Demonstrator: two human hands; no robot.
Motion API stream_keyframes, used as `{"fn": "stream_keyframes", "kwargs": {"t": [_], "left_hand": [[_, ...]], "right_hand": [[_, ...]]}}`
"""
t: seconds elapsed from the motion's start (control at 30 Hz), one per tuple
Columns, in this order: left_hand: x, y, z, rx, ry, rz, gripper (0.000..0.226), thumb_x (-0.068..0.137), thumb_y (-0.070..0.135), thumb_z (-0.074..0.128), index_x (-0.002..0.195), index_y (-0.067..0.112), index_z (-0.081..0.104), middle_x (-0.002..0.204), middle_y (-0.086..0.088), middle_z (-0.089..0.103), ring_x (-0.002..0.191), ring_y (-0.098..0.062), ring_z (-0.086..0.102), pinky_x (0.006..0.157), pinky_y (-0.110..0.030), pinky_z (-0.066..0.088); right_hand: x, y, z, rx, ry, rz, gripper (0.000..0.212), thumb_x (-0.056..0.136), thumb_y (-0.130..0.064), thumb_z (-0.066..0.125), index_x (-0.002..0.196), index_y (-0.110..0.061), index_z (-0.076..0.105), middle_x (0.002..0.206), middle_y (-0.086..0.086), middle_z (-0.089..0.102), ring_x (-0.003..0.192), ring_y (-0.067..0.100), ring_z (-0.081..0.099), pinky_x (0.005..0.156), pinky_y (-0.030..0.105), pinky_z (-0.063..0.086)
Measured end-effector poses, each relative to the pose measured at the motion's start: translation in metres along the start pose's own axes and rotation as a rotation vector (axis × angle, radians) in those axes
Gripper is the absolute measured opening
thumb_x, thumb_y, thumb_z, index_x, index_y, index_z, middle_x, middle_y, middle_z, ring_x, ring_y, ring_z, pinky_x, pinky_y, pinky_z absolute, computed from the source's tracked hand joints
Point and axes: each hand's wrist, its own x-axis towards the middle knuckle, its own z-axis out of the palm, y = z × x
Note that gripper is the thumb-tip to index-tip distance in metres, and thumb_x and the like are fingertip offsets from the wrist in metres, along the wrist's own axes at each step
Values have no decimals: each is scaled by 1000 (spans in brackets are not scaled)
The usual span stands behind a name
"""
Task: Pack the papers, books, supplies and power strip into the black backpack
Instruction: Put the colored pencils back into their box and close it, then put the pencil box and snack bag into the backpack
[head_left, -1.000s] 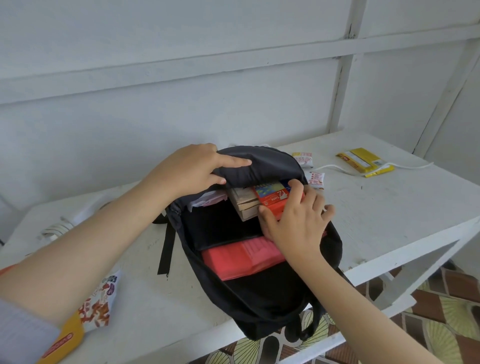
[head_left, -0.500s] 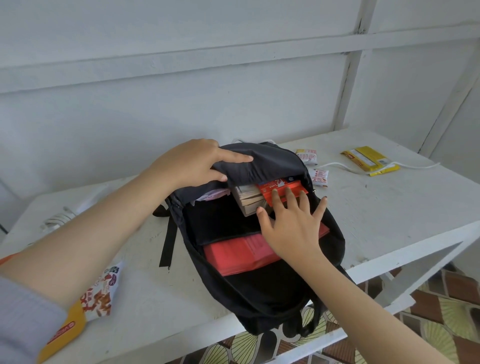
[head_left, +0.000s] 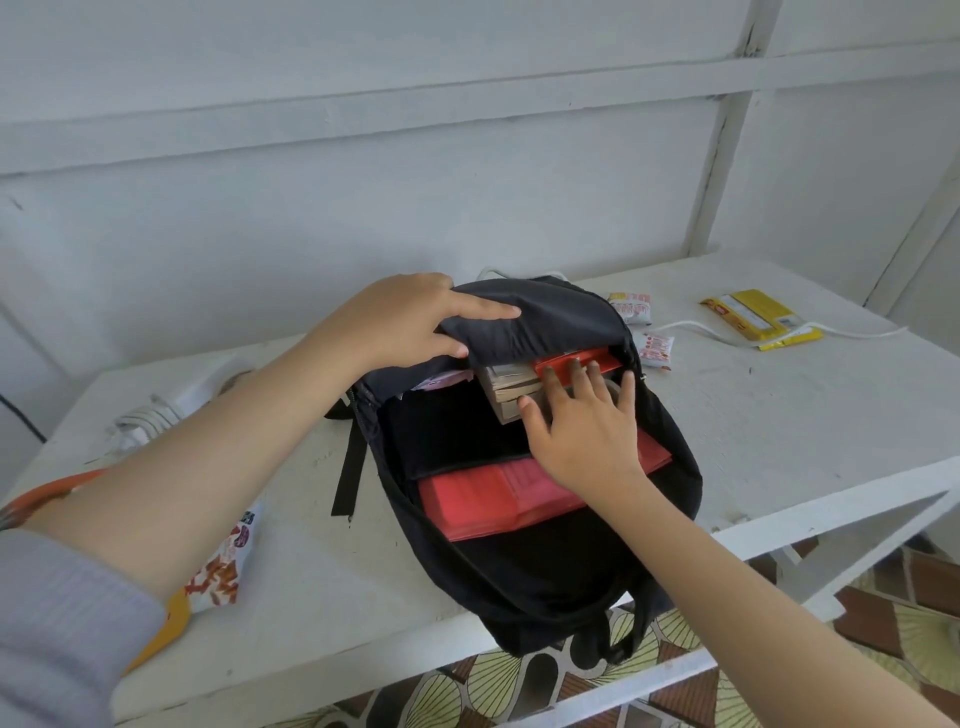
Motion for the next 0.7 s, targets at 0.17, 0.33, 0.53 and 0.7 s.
{"fn": "stream_keyframes", "kwargs": {"t": [0.17,0.33,0.53,0.7], "left_hand": [[-15,0,18,-58,91,-23,58,86,33,64,130,58,36,113,0,52,104,-17,49,84,-31,42],[-57,8,42,39,333,72,54,86,36,62,136,36,44,148,-10,36,133,-26,36,107,-33,26],[-161,6,68,-208,633,-440,45,91,43,46,132,27,51,138,-3,48,126,-5,35,103,-13,23],[-253,-13,90,-116,682,-1059,52,85,40,48,130,16,55,130,-14,53,121,-30,45,100,-39,34]], "right_hand": [[-20,-11,-17,112,-120,-53,54,94,-50,34,131,-14,50,139,12,48,134,30,36,113,48,20],[-55,-37,-51,358,-241,-280,40,89,-49,48,120,-28,60,112,-11,66,107,5,58,91,28,48],[-69,-89,-73,468,-313,-633,35,91,-49,46,120,-33,59,107,-17,65,97,-4,57,83,18,48],[-67,-158,-47,426,-336,-828,36,93,-44,45,123,-28,56,116,-6,63,107,13,55,90,36,46]]}}
